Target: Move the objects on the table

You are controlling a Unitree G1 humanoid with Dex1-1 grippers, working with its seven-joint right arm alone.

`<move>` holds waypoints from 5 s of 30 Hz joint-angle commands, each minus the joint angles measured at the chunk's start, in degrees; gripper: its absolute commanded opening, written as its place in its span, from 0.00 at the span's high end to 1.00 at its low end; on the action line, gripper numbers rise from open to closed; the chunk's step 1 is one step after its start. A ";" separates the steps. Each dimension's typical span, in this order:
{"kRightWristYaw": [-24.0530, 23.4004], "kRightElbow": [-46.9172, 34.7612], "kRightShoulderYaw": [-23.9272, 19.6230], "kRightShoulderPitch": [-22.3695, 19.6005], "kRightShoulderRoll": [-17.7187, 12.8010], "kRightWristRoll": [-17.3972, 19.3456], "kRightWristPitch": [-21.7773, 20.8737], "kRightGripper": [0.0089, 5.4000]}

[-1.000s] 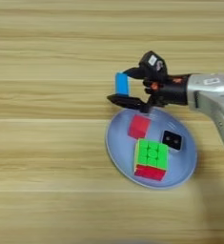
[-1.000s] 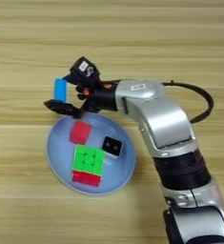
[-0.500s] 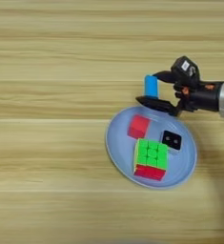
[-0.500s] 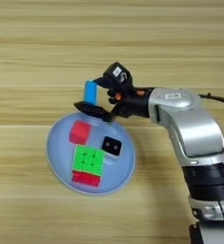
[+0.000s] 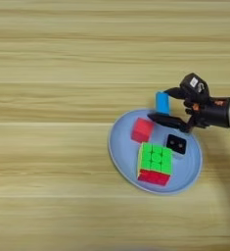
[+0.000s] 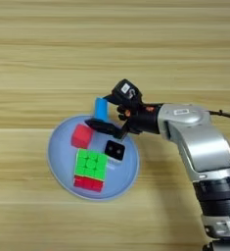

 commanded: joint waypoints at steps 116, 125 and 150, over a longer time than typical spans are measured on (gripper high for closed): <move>23.42 2.53 -3.18 12.72 -4.09 2.28 -44.60 0.01; 21.01 4.45 -1.60 12.76 -4.06 -1.24 -45.99 0.01; 16.31 6.76 2.20 12.88 -3.16 -3.16 -45.04 0.37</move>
